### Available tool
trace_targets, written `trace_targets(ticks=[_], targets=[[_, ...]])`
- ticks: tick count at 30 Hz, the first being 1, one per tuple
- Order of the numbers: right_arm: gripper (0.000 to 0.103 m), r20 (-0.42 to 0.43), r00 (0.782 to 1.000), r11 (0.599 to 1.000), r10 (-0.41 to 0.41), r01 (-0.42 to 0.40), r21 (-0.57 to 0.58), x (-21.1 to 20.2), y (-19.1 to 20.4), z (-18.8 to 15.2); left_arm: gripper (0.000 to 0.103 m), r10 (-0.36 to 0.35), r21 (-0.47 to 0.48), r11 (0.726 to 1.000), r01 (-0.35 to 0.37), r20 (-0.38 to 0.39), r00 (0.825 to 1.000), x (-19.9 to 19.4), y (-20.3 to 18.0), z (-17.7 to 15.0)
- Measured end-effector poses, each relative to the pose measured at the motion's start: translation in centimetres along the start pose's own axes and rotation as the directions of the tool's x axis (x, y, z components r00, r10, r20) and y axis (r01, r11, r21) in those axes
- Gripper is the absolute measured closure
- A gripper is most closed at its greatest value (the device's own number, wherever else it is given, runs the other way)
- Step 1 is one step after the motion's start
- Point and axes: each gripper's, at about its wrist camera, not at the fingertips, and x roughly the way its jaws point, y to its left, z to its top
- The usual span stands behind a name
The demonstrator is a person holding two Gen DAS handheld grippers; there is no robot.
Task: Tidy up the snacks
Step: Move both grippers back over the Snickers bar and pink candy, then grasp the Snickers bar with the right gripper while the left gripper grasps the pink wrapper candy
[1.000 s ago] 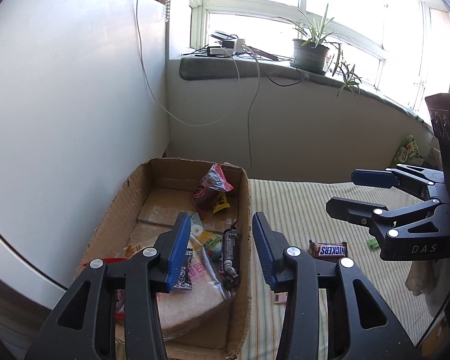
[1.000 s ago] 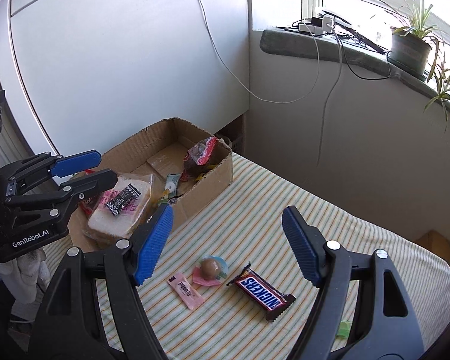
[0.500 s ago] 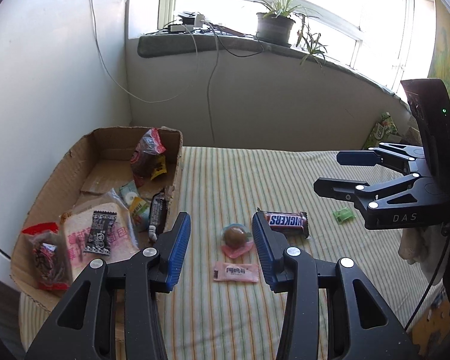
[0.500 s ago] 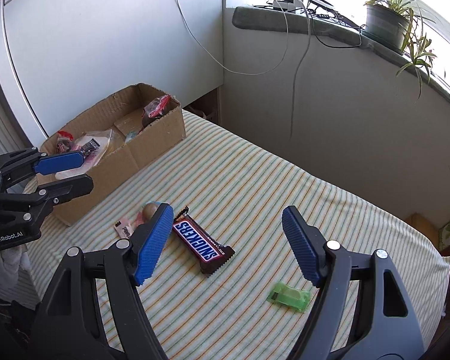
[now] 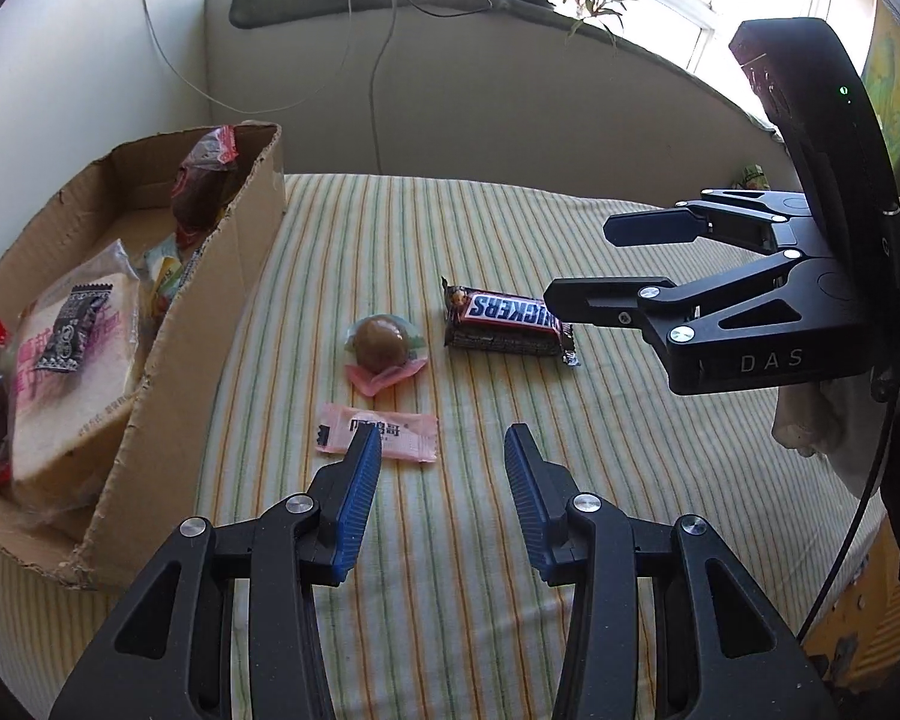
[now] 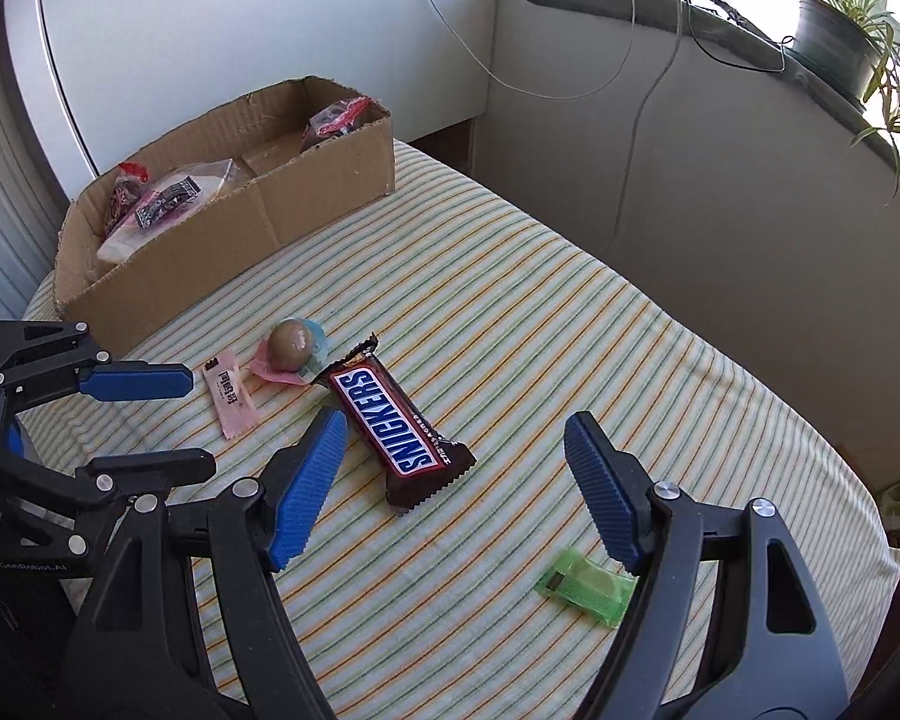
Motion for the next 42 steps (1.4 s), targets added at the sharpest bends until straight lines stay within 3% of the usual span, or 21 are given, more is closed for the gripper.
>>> trace_targets(ticks=[14, 20, 21, 22, 24, 29, 31, 33, 34, 35, 38, 39, 40, 42], targets=[[0.025, -0.043, 0.999, 0.999, 0.033, -0.033, -0.017, 3.5, 0.4, 0.9, 0.061, 0.042, -0.024, 0.999, -0.042, -0.024, 0.999, 2.2, 0.4, 1.4], [0.025, -0.042, 0.998, 0.998, 0.052, -0.053, -0.024, 4.0, 0.6, 1.2, 0.061, 0.071, 0.038, 0.997, -0.070, -0.019, 0.997, 2.7, -0.6, 1.5], [0.025, -0.042, 0.998, 0.998, 0.052, -0.054, -0.028, 3.9, 0.6, 1.3, 0.060, 0.074, 0.042, 0.996, -0.073, -0.020, 0.997, 2.9, -0.7, 1.6], [0.025, -0.043, 0.998, 0.998, 0.053, -0.055, -0.034, 3.9, 0.7, 1.3, 0.049, 0.083, 0.044, 0.996, -0.082, -0.020, 0.996, 3.0, -0.8, 1.6], [0.025, -0.046, 0.997, 0.998, 0.055, -0.057, -0.041, 4.0, 0.7, 1.3, 0.041, 0.104, 0.046, 0.994, -0.102, -0.027, 0.994, 3.2, -0.4, 1.4], [0.025, -0.056, 0.996, 0.997, 0.070, -0.072, -0.038, 4.1, 0.4, 0.9, 0.043, 0.112, 0.074, 0.991, -0.109, -0.037, 0.993, 4.1, -0.4, 1.2], [0.026, -0.059, 0.995, 0.996, 0.081, -0.083, -0.031, 4.2, 0.3, 0.7, 0.056, 0.097, 0.070, 0.993, -0.094, -0.035, 0.995, 3.6, 0.0, 0.7], [0.036, -0.068, 0.993, 0.994, 0.098, -0.101, -0.029, 4.4, 0.4, 0.6, 0.060, 0.093, 0.077, 0.993, -0.090, -0.033, 0.995, 3.5, 0.0, 0.7], [0.050, -0.081, 0.992, 0.994, 0.099, -0.102, -0.033, 4.6, 0.5, 0.6, 0.063, 0.095, 0.082, 0.992, -0.092, -0.032, 0.995, 3.5, -0.1, 0.7], [0.057, -0.094, 0.991, 0.995, 0.090, -0.094, -0.041, 4.8, 0.7, 0.5, 0.064, 0.100, 0.093, 0.991, -0.097, -0.030, 0.995, 3.5, -0.3, 0.7], [0.058, -0.091, 0.993, 0.995, 0.072, -0.077, -0.057, 4.9, 1.0, 0.5, 0.072, 0.112, 0.114, 0.987, -0.110, -0.018, 0.994, 3.4, -0.7, 0.5], [0.062, -0.091, 0.993, 0.995, 0.076, -0.081, -0.055, 4.9, 1.0, 0.5, 0.073, 0.113, 0.113, 0.987, -0.110, -0.017, 0.993, 3.5, -0.8, 0.5], [0.072, -0.088, 0.993, 0.995, 0.076, -0.080, -0.052, 4.8, 1.0, 0.5, 0.074, 0.112, 0.113, 0.988, -0.109, -0.017, 0.994, 3.7, -1.0, 0.7], [0.074, -0.086, 0.994, 0.996, 0.067, -0.071, -0.049, 4.7, 1.0, 0.5, 0.077, 0.105, 0.104, 0.989, -0.103, -0.015, 0.994, 3.1, -0.8, 0.4]])
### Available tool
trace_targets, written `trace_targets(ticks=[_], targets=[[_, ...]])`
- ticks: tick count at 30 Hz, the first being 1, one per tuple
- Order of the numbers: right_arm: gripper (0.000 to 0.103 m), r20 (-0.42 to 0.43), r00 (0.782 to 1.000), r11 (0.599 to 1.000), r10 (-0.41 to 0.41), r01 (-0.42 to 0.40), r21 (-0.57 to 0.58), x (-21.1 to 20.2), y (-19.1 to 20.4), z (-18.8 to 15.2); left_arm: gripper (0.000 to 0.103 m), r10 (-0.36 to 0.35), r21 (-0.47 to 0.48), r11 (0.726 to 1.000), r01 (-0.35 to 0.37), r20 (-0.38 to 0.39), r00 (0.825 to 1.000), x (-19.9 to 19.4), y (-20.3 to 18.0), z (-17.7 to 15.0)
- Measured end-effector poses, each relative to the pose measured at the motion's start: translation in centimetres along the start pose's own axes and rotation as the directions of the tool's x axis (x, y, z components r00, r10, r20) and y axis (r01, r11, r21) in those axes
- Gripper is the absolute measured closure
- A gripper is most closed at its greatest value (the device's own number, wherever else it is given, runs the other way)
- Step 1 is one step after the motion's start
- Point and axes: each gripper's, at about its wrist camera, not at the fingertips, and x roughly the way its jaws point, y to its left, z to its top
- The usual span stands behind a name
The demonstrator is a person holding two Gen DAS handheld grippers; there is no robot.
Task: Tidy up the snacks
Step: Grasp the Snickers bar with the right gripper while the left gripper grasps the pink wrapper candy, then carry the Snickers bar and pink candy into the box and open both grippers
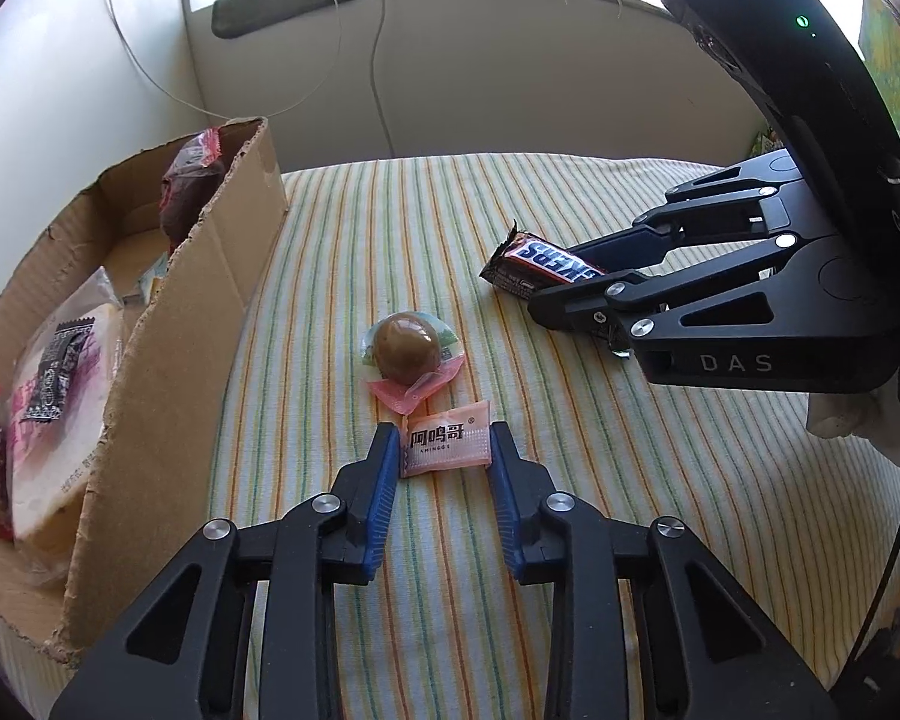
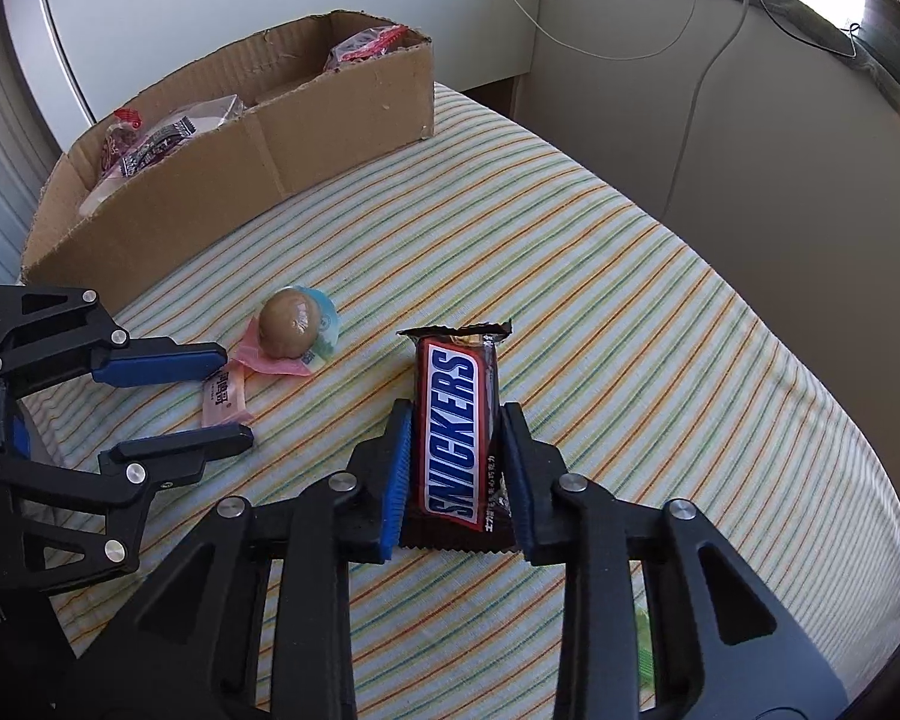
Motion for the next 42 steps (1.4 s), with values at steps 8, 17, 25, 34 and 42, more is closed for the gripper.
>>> trace_targets(ticks=[8, 17, 25, 34, 42], targets=[[0.074, 0.010, 0.999, 0.999, -0.031, 0.031, 0.016, -0.9, 0.1, -1.1, 0.099, -0.043, -0.071, 0.997, 0.043, 0.006, 0.999, -0.3, 1.7, -0.6], [0.074, 0.035, 0.998, 0.998, -0.054, 0.053, 0.043, -1.6, 0.0, -1.3, 0.099, -0.061, -0.105, 0.992, 0.066, 0.055, 0.997, -2.1, 3.0, -1.0], [0.074, 0.076, 0.995, 0.997, -0.064, 0.060, 0.047, -3.4, 0.4, -0.9, 0.099, -0.048, -0.119, 0.991, 0.062, 0.114, 0.992, -4.9, 3.7, 0.1], [0.074, 0.134, 0.988, 0.996, -0.070, 0.062, 0.062, -5.3, 1.7, 1.6, 0.099, 0.003, -0.130, 0.991, 0.022, 0.189, 0.982, -7.7, 6.1, 1.8], [0.074, 0.167, 0.984, 0.997, -0.062, 0.055, 0.048, -5.5, 4.0, 5.2, 0.099, 0.065, -0.160, 0.987, -0.030, 0.217, 0.974, -8.4, 10.1, 3.1]])
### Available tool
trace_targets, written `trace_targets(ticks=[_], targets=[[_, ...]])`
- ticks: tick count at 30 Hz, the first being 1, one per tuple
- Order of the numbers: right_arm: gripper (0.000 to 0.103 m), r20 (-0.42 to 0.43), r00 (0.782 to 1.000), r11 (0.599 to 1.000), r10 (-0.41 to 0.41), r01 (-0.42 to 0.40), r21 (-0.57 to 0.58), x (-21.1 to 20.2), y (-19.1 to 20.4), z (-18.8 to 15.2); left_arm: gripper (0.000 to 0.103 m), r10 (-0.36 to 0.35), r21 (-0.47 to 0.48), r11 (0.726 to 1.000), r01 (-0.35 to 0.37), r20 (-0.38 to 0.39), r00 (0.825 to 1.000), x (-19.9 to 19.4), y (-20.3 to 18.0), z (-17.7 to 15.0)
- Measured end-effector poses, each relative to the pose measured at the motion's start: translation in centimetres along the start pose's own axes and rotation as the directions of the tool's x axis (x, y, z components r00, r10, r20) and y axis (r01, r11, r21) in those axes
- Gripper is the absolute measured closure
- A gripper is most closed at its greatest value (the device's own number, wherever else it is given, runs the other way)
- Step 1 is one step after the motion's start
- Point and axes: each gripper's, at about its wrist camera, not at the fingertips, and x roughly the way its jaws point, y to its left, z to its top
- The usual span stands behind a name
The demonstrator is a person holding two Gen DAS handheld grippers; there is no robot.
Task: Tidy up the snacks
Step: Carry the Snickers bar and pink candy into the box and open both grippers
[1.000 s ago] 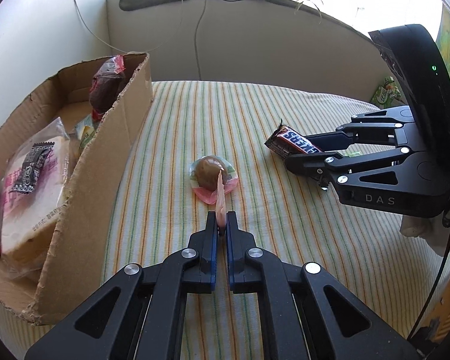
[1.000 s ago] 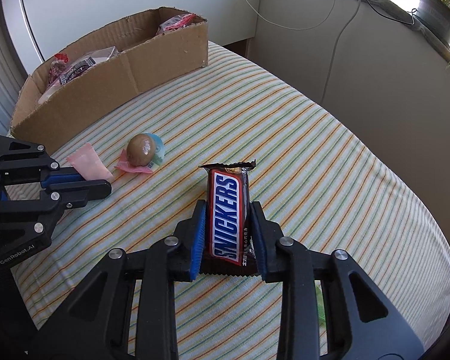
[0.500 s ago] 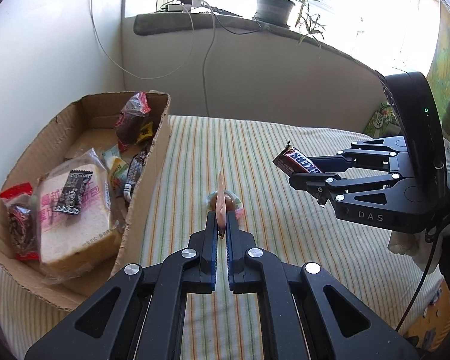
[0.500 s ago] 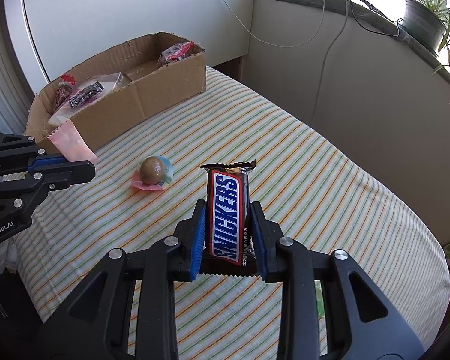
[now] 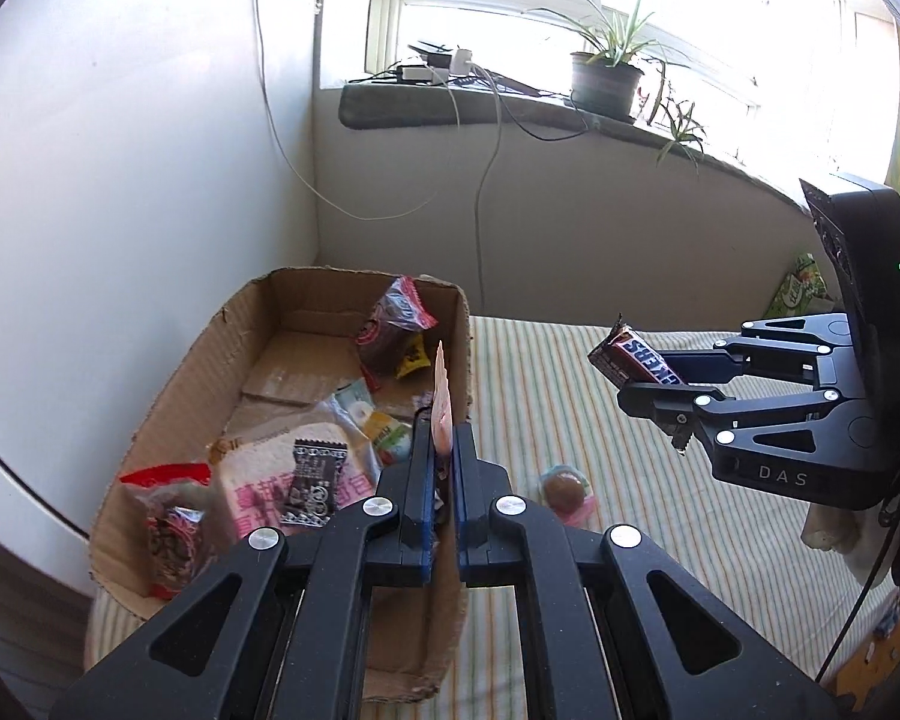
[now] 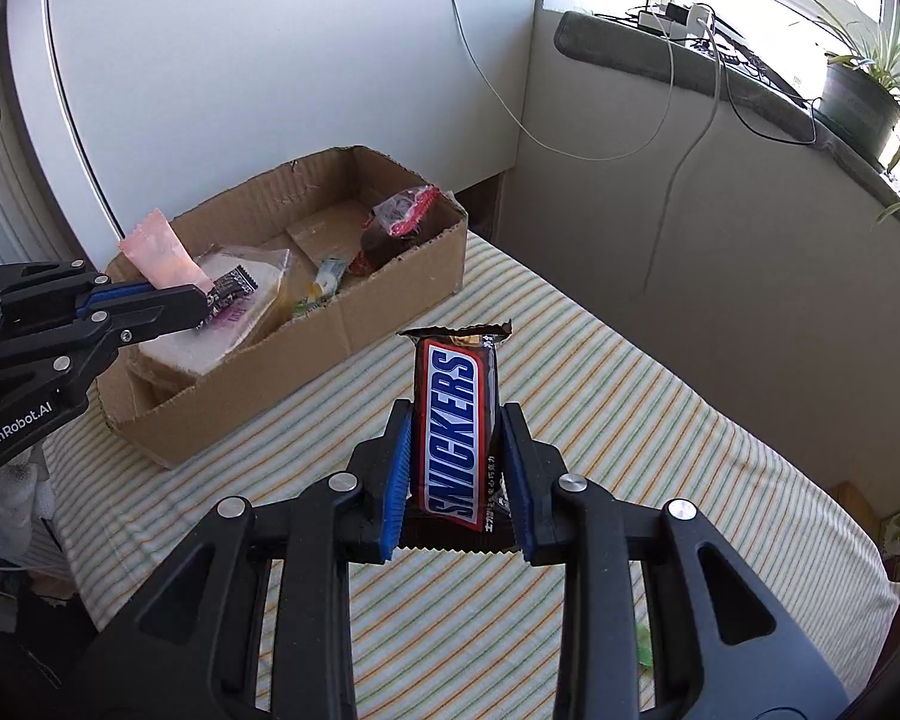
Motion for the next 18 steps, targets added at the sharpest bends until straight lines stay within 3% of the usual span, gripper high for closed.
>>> trace_targets(ticks=[18], targets=[[0.074, -0.003, 0.997, 0.997, 0.077, -0.077, -0.020, 4.2, 5.1, 5.4, 0.099, 0.045, -0.039, 0.998, -0.045, -0.002, 0.999, 2.0, 5.6, 2.8]])
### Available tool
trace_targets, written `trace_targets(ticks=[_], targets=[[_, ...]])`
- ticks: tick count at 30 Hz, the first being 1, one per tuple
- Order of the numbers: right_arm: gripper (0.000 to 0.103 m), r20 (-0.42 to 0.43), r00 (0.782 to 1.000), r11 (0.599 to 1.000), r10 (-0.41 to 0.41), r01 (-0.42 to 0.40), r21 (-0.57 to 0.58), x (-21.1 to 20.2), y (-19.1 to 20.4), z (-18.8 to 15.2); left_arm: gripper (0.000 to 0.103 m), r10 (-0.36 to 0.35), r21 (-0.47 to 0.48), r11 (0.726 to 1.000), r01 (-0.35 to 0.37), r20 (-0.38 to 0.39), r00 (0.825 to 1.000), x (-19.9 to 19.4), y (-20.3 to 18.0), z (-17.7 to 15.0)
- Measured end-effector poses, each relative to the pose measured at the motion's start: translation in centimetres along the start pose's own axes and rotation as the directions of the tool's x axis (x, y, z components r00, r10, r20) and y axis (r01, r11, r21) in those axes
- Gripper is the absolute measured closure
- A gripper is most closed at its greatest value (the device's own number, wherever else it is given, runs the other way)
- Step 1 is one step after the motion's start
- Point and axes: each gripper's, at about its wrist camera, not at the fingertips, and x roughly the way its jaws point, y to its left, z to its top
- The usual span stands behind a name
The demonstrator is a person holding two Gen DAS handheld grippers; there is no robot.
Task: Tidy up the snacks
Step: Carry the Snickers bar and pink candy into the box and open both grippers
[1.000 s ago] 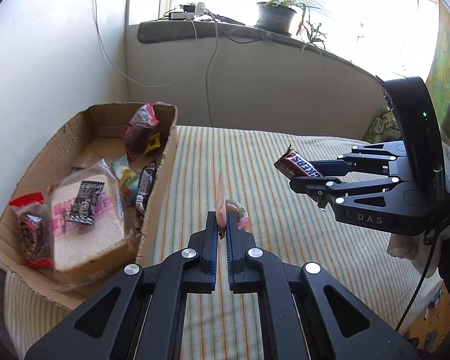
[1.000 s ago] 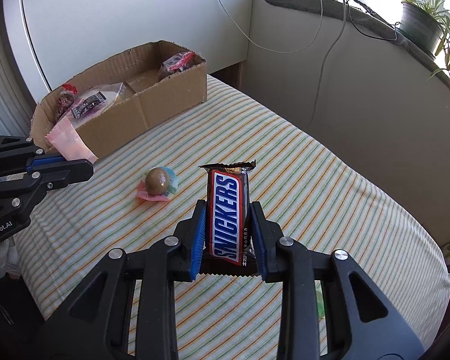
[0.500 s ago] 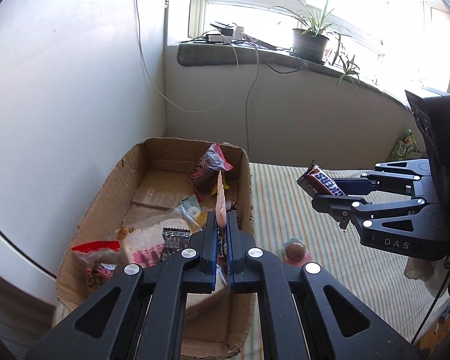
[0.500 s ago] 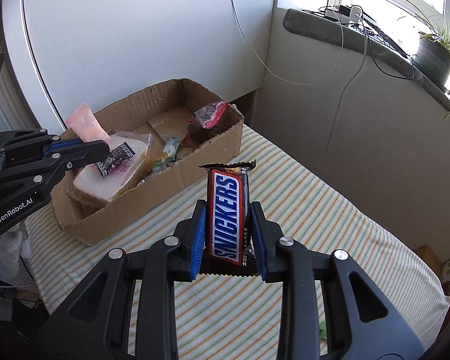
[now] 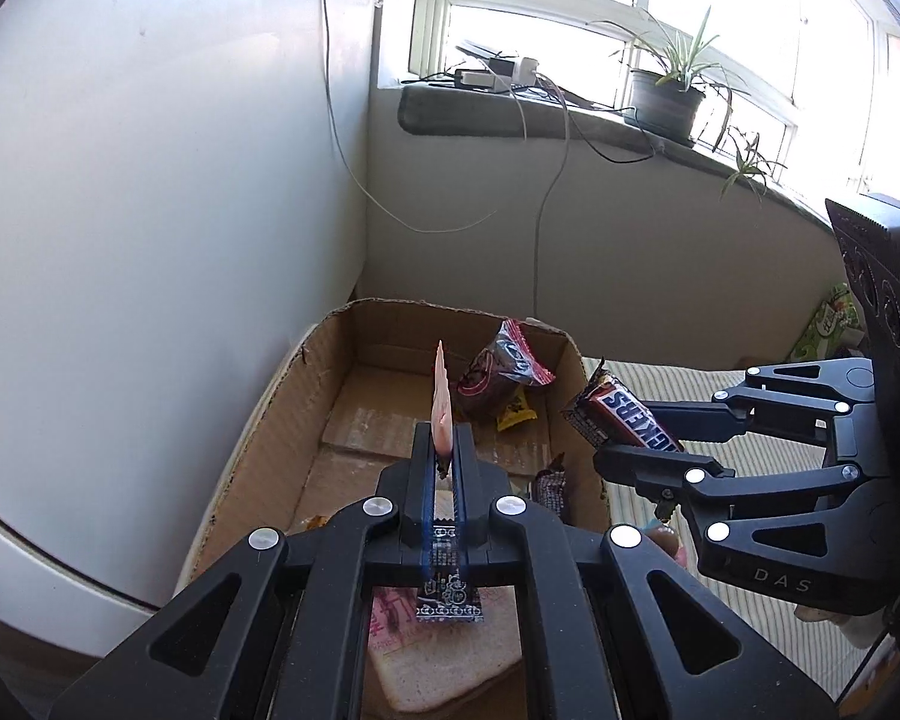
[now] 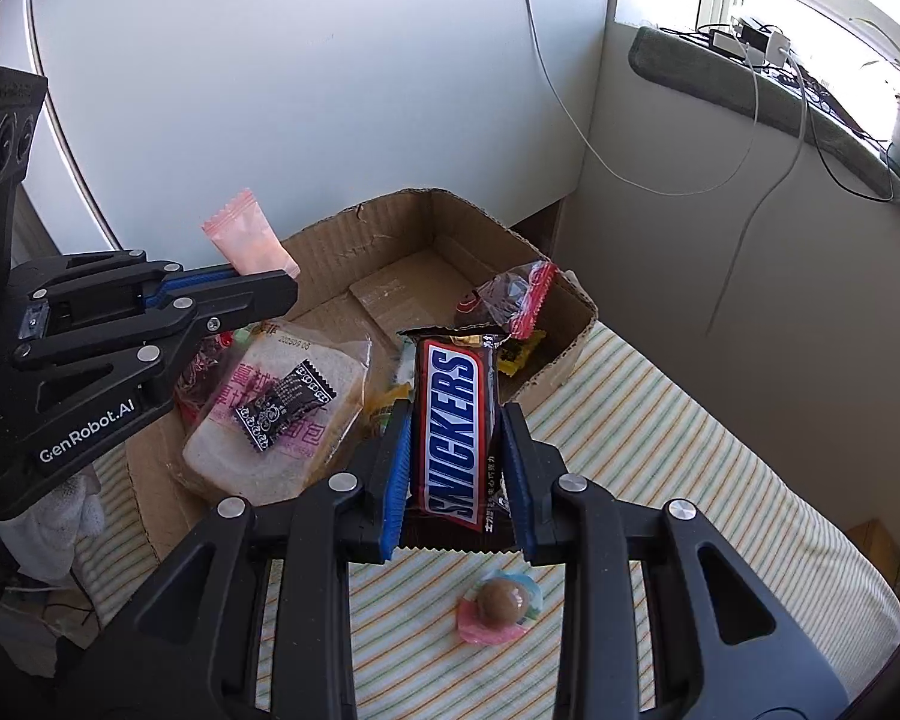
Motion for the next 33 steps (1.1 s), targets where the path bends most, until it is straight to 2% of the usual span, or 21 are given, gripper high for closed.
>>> trace_targets(ticks=[19, 24, 25, 27, 29, 30, 33], targets=[[0.074, -0.024, 0.999, 0.999, 0.034, -0.035, -0.035, 2.2, 2.2, 1.1, 0.098, 0.022, -0.013, 1.000, -0.022, -0.003, 1.000, 0.6, 0.7, 0.7], [0.073, -0.012, 0.999, 0.999, 0.031, -0.031, -0.039, 1.9, 2.2, 1.2, 0.085, 0.029, -0.014, 0.999, -0.029, -0.002, 1.000, 0.5, 0.7, 0.7], [0.072, -0.011, 1.000, 0.999, 0.029, -0.030, -0.042, 1.9, 2.3, 1.3, 0.085, 0.030, -0.015, 0.999, -0.030, -0.004, 1.000, 0.5, 0.8, 0.7], [0.061, -0.008, 1.000, 0.998, 0.027, -0.027, -0.049, 1.7, 2.4, 1.3, 0.084, 0.037, -0.016, 0.999, -0.038, -0.004, 0.999, 0.5, 0.8, 0.7], [0.050, 0.002, 1.000, 0.998, 0.016, -0.016, -0.059, 1.5, 2.5, 1.3, 0.076, 0.044, -0.020, 0.999, -0.044, -0.002, 0.999, 0.4, 1.0, 0.7], [0.047, 0.006, 1.000, 0.998, 0.013, -0.012, -0.058, 1.4, 2.5, 1.3, 0.069, 0.050, -0.021, 0.999, -0.050, 0.002, 0.999, 0.4, 1.0, 0.7], [0.036, 0.015, 1.000, 0.998, 0.004, -0.003, -0.063, 1.2, 2.6, 1.2, 0.056, 0.064, -0.020, 0.998, -0.063, 0.007, 0.998, 0.2, 1.1, 0.7]])
